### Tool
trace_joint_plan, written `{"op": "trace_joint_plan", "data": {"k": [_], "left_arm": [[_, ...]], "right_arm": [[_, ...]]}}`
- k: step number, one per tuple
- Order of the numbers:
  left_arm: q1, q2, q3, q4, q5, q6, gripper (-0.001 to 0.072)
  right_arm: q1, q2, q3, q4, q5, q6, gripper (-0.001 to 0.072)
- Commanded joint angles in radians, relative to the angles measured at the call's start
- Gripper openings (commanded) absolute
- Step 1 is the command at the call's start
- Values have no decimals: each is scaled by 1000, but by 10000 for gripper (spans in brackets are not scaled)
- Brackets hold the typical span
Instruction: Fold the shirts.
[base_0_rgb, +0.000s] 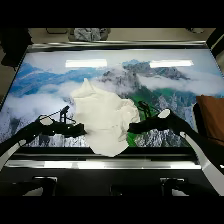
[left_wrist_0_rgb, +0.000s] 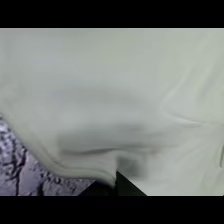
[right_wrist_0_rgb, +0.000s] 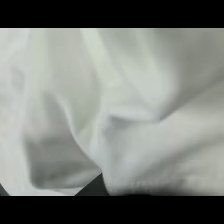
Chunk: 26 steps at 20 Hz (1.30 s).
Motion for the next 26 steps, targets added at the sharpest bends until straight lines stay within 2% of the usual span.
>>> {"op": "trace_joint_plan", "data": {"k": [1,4,6,10,12,14,16,18,23,26], "left_arm": [[41,64,79,16,-63,69,26],[108,223,271,92,-90,69,26],[184,332,468,99,-88,57,26],[366,478,906,99,-73,-83,26],[401,526,1073,99,-72,-93,26],[414,555,1171,116,-70,-96,26],[418,576,1218,171,-60,-159,26],[418,592,1227,201,-57,-173,26],[418,568,1226,229,-60,-176,27],[418,461,1217,237,-192,-175,27]], "right_arm": [[-37,127,58,-216,50,-9,40],[-166,332,195,-356,92,-10,41],[-272,475,340,-416,71,-9,41],[-434,702,648,-468,25,-9,42],[-446,772,734,-476,40,-8,42],[-446,820,769,-479,56,-8,42],[-446,852,775,-480,66,39,42],[-446,874,775,-481,96,50,42],[-446,853,775,-483,338,80,43],[-446,739,758,-503,620,87,42]]}}
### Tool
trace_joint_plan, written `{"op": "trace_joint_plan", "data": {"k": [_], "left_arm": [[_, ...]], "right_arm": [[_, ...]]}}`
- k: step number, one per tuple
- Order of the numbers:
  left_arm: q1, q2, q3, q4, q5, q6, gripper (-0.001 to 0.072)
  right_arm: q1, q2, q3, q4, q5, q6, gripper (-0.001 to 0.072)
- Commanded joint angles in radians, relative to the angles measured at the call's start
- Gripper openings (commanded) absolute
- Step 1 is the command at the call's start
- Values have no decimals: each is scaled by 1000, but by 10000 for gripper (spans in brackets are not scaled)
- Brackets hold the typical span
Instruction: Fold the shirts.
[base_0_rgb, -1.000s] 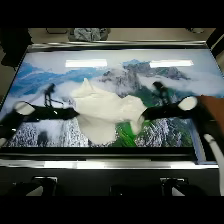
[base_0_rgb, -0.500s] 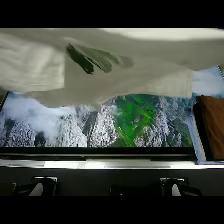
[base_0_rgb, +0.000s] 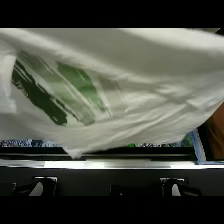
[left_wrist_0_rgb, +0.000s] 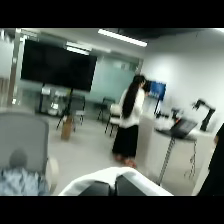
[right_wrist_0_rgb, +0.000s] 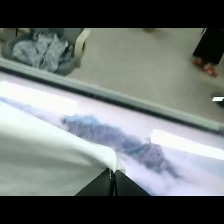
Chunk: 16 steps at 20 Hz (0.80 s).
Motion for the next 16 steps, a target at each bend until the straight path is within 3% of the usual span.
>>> {"op": "trace_joint_plan", "data": {"k": [1,3,7,10,12,14,16], "left_arm": [[1,-120,-29,23,-173,-3,27],[-9,-227,-137,23,-277,47,27],[-46,-448,-424,22,-230,151,27],[-59,-629,-475,18,-126,190,28],[-57,-723,-474,6,-66,196,29],[-59,-796,-475,1,-56,195,29],[-72,-857,-475,-8,-78,193,28]], "right_arm": [[-1,-135,-44,-26,348,13,42],[1,-253,-167,-24,328,-2,42],[139,-525,-375,-21,-98,-3,42],[256,-742,-374,-16,-428,9,44],[283,-824,-374,-12,-613,89,44],[287,-878,-374,23,-695,182,44],[287,-914,-374,83,-685,200,44]]}}
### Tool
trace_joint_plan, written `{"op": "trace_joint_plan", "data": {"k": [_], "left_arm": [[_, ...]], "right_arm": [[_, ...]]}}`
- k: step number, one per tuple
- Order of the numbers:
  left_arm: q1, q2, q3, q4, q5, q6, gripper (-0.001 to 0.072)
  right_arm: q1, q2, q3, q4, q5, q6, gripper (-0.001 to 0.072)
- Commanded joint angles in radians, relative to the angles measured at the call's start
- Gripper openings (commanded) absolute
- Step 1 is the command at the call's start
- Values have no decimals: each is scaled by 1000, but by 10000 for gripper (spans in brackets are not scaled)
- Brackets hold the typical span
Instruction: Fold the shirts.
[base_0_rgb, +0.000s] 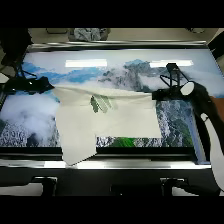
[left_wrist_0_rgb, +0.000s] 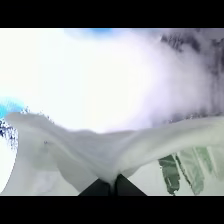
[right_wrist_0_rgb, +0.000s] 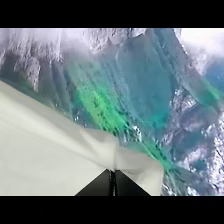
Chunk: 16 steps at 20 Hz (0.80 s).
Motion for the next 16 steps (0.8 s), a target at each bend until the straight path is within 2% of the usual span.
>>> {"op": "trace_joint_plan", "data": {"k": [1,2,3,4,5,7,9,10,12,15,16], "left_arm": [[-23,-126,-11,-18,-7,10,29],[-29,-138,-11,-24,-20,10,56],[-28,-139,-10,-30,-35,0,243],[-15,-134,1,-27,-71,-5,476],[12,-128,32,-5,-144,-3,526],[89,-116,89,93,-303,18,527],[178,-89,69,198,-410,1,527],[222,-68,20,203,-439,-13,527],[270,-2,-158,178,-437,11,525],[264,86,-452,93,-325,98,520],[254,98,-517,40,-292,128,497]], "right_arm": [[20,-93,-6,90,-109,75,45],[20,-95,-6,97,-95,74,61],[15,-85,-2,95,-79,72,236],[-1,-60,10,95,-43,31,462],[-27,-25,34,83,18,-43,486],[-109,58,101,-15,188,-134,517],[-217,127,122,-146,362,-132,516],[-278,137,122,-179,488,-140,515],[-381,129,85,-176,680,-203,516],[-437,127,-49,-149,733,-245,517],[-435,127,-91,-140,732,-257,517]]}}
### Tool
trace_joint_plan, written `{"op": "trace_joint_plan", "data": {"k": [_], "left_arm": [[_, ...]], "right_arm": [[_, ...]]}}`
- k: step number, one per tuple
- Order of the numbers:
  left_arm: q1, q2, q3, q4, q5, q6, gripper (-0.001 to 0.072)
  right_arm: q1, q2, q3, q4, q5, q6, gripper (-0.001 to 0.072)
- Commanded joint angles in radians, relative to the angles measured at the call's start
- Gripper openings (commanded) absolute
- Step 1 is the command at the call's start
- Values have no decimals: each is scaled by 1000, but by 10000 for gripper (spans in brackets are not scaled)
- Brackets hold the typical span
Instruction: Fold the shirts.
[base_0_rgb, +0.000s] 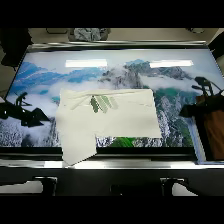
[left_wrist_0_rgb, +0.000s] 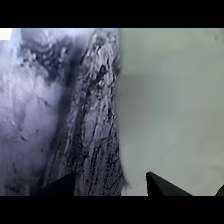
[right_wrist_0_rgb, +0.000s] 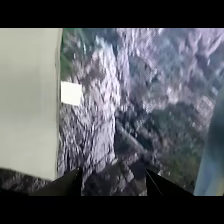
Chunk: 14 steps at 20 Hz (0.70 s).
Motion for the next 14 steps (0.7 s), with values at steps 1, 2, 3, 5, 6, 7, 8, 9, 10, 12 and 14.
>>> {"op": "trace_joint_plan", "data": {"k": [1,2,3,5,6,7,8,9,10,12,14], "left_arm": [[-3,64,-246,-116,79,97,488],[-23,63,-272,-124,99,103,489],[-43,63,-286,-123,113,103,489],[-88,63,-299,-123,138,102,489],[-111,61,-301,-121,148,102,489],[-127,59,-302,-118,164,99,489],[-138,57,-301,-119,185,91,463],[-148,57,-301,-119,201,83,406],[-157,57,-301,-119,209,83,388],[-171,56,-301,-116,210,83,265],[-172,57,-301,-115,204,84,150]], "right_arm": [[-54,8,-127,27,115,-62,517],[-53,8,-154,36,106,-62,516],[-54,8,-178,40,97,-62,516],[-54,8,-214,39,80,-66,516],[-53,8,-229,40,71,-66,516],[-53,8,-242,40,60,-66,516],[-53,8,-253,42,46,-66,516],[-53,8,-264,52,31,-66,516],[-53,8,-279,72,16,-66,516],[-53,8,-326,139,-30,-70,516],[-53,6,-382,201,-92,-72,516]]}}
